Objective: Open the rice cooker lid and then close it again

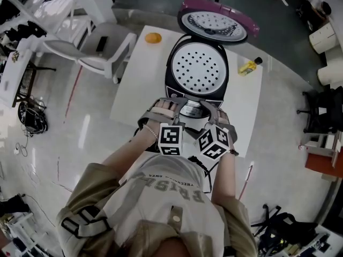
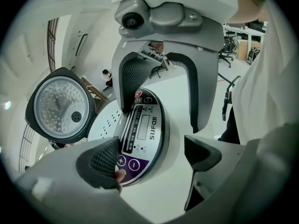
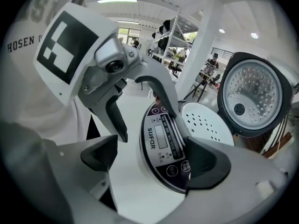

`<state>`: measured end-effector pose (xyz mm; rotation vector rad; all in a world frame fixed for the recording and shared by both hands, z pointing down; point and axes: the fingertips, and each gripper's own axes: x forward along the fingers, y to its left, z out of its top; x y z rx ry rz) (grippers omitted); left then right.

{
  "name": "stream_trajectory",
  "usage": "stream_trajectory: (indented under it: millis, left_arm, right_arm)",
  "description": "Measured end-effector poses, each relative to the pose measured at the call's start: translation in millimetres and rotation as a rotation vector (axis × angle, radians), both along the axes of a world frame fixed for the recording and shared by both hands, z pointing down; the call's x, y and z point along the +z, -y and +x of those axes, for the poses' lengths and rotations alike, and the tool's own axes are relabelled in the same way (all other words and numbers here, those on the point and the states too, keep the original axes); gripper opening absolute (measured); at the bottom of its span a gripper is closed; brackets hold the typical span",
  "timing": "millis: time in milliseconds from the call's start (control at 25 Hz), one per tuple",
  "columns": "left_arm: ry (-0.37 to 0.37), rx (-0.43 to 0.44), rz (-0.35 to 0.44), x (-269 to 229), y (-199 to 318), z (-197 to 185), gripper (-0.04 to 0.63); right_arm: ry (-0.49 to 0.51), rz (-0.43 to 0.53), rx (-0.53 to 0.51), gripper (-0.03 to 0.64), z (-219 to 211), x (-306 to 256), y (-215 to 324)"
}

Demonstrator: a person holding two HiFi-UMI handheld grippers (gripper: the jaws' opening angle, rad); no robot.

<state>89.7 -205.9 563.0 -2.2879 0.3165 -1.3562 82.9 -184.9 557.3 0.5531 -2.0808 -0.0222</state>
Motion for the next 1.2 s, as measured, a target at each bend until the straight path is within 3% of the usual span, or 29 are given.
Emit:
stream_trajectory:
  millis: [600,920,1200]
  left_arm:
    - [-0.05,-0.011,-0.036,-1,1,0,0.448]
    - [-0.228,-0.102,-0.075,-27,3,-3,0.448]
    - [-0.307,-0.202,-0.071,-51,13,-15,0.448]
  right_arm:
    - [0.043,0.014,0.001,0.451,-2,2,0]
    - [0.254,0.141,0.172,0.451,20,-38,9]
    - [0.364,0.241,0.244,0.453,44,-71,7]
